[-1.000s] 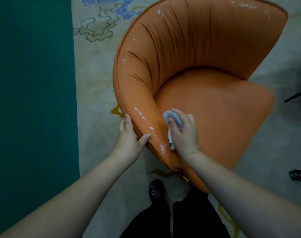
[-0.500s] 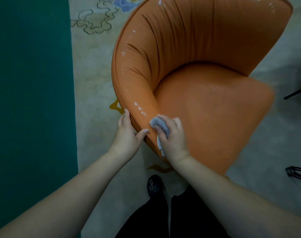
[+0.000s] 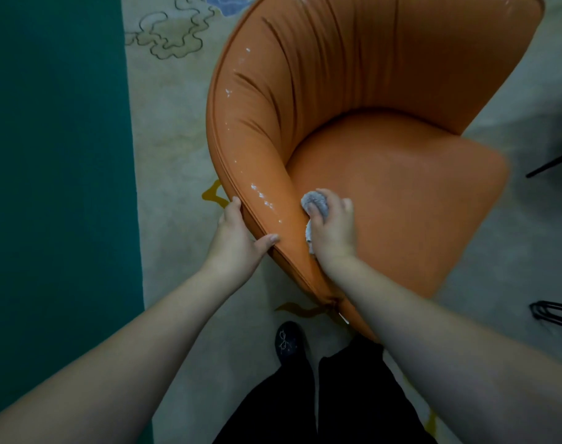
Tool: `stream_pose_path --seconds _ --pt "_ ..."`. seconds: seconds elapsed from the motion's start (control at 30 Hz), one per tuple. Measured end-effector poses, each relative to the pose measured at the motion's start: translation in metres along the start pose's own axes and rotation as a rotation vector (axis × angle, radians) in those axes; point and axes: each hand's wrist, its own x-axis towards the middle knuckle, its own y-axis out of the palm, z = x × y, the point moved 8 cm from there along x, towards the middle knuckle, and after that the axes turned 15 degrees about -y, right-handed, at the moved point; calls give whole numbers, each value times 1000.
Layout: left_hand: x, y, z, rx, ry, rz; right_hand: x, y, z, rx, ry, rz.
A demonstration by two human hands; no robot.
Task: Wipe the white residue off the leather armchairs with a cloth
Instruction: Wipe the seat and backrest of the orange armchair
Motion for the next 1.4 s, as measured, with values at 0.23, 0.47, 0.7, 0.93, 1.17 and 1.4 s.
stream_pose_path --seconds 0.23,0.47,0.7,0.93,1.17,1.4 --pt "4 -3 2 -30 8 -27 -24 16 31 111 -237 69" --pt "3 -7 5 -175 10 -47 7 18 38 230 -262 69" --pt "18 -7 -2 -89 -38 84 38 36 23 189 -142 97" --pt "25 -15 -7 -69 -92 115 37 42 51 219 -400 212" --pt "28 -25 -11 -101 -109 66 57 52 76 307 -478 287" --pt "42 -38 -18 -144 -94 54 72 51 55 339 -246 200"
